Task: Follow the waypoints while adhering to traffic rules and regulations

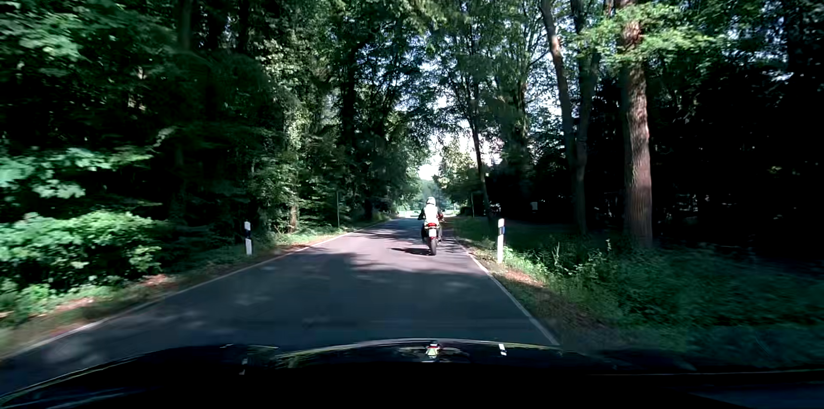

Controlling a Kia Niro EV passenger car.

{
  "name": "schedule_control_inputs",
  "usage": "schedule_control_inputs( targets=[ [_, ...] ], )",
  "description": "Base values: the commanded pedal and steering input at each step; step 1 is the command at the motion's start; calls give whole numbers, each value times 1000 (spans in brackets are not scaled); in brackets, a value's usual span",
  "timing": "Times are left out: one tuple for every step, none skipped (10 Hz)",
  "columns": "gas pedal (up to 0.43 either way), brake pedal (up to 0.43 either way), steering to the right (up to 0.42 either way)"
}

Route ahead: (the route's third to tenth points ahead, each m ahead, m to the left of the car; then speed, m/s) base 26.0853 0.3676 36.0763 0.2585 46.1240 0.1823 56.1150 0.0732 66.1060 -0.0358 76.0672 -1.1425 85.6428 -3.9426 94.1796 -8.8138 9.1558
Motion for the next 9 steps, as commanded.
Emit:
schedule_control_inputs(
  targets=[
    [220,0,4],
    [220,0,4],
    [220,0,4],
    [220,0,3],
    [220,0,1],
    [209,0,0],
    [209,0,-1],
    [177,0,-1],
    [157,0,-1]
  ],
)
